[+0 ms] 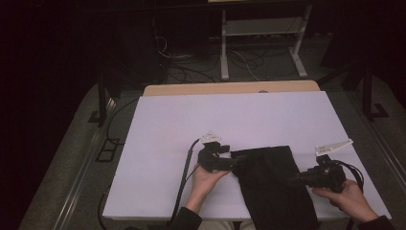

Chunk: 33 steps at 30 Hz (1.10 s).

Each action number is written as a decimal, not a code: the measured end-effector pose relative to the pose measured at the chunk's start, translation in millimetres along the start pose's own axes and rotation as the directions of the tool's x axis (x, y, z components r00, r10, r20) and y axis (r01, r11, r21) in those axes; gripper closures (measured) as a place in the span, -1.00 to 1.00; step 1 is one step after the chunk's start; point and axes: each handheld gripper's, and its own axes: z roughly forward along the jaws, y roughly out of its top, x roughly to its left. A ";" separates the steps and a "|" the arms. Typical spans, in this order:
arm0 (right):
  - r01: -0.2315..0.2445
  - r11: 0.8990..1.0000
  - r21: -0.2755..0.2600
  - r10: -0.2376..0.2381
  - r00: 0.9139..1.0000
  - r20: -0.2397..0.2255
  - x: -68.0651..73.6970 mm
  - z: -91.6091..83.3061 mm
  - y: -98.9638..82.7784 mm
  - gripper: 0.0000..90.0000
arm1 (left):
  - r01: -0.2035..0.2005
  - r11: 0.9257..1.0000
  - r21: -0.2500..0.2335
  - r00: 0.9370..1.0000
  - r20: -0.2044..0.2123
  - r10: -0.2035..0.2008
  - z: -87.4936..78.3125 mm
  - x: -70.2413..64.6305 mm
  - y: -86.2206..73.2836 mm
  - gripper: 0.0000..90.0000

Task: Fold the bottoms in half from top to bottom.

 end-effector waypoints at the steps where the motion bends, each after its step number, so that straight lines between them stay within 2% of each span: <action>1: -0.002 1.000 0.012 0.002 1.000 0.001 0.1 0.4 -1.1 0.79 | 0.000 1.000 0.000 1.000 0.000 0.000 0.0 -0.2 0.0 -0.64; 8: -0.009 0.996 0.092 0.009 1.000 -0.001 -0.4 5.9 -7.4 0.75 | 0.001 1.000 -0.002 1.000 0.000 -0.001 -0.5 -0.3 0.0 -0.67; 12: -0.019 0.991 0.134 0.020 1.000 -0.006 -2.3 7.3 -12.0 0.65 | 0.003 1.000 -0.009 1.000 0.000 -0.003 -0.7 -0.3 0.3 -0.67; 20: -0.014 0.986 0.164 0.013 1.000 0.004 -3.5 5.4 -20.0 0.59 | -0.009 1.000 0.006 1.000 -0.002 0.009 1.2 -1.3 -0.8 -0.67; 23: -0.005 0.980 0.197 0.002 1.000 0.016 -2.3 7.7 -21.2 0.46 | -0.009 1.000 0.006 1.000 -0.004 0.009 0.8 -0.9 -0.7 -0.67; 28: -0.016 0.984 0.179 0.011 0.999 0.031 1.1 4.4 -16.7 0.17 | -0.009 1.000 0.001 1.000 -0.004 0.009 0.2 -0.5 -0.4 -0.67; 33: 0.029 0.991 0.130 -0.031 0.999 0.014 6.1 -9.2 -7.0 -0.10 | -0.014 1.000 0.006 1.000 -0.006 0.014 0.7 -0.2 -0.7 -0.67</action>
